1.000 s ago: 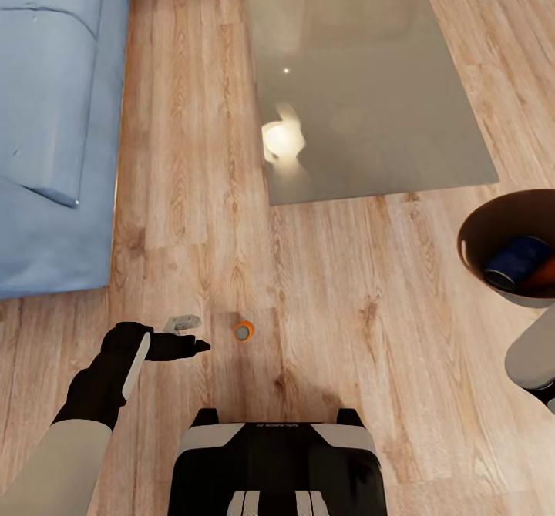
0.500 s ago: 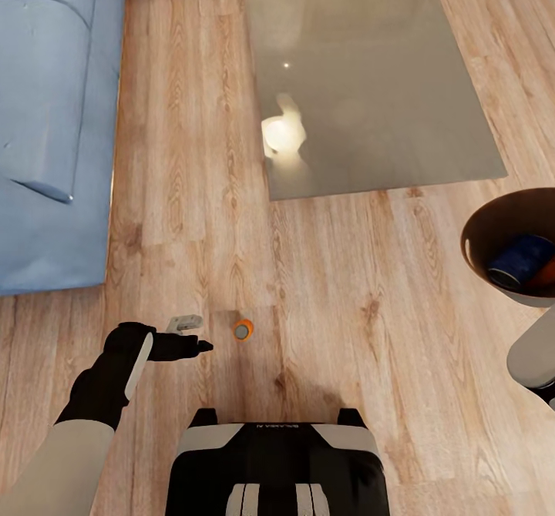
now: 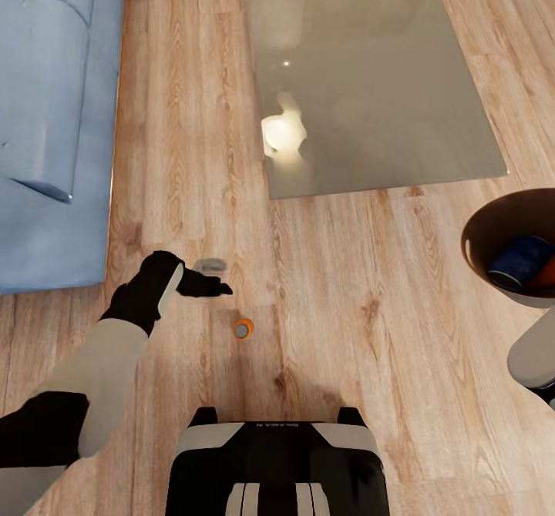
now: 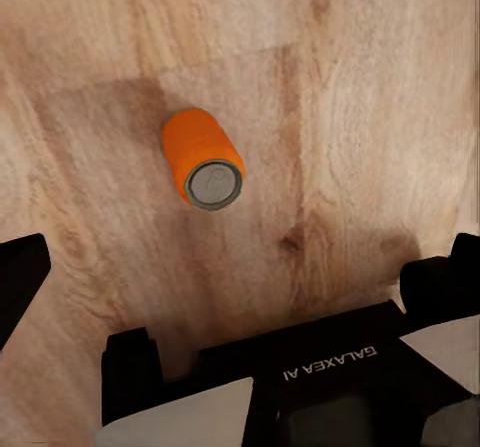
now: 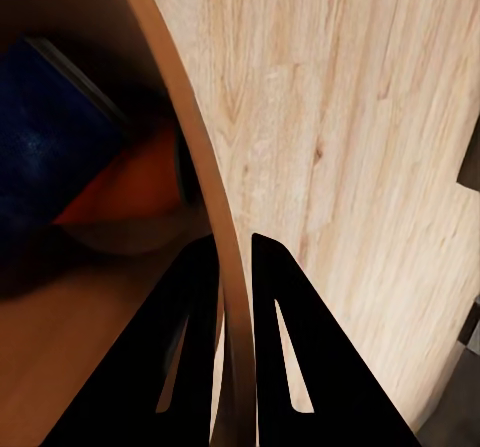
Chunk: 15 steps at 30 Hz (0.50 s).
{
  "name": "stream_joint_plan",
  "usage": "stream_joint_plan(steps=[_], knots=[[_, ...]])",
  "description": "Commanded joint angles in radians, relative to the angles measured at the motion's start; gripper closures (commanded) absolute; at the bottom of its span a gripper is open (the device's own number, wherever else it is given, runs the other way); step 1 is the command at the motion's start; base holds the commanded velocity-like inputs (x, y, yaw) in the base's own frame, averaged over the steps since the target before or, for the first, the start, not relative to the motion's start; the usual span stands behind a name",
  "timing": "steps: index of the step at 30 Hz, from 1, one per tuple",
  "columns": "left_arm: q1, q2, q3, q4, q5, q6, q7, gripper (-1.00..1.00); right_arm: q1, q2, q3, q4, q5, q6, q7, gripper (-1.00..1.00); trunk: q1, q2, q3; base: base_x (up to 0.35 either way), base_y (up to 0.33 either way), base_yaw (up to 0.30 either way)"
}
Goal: Put the three can of soda from the living room inside the tash can in the kitchen.
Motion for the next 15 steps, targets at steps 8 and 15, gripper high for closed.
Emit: stream_joint_plan(steps=[8,15], knots=[[-0.157,-0.016,-0.005,0.224,-0.002,0.000,0.002,-1.00,0.001,-0.001,0.000,0.015,0.003,0.004,0.004,1.00,0.000,0.000,0.000,0.000,0.000,0.000],[-0.172,-0.016,-0.010,0.292,-0.005,0.000,0.004,-1.00,0.000,-0.010,-0.001,0.027,0.003,0.004,0.004,1.00,0.019,-0.035,-0.016,0.000,0.000,0.000]])
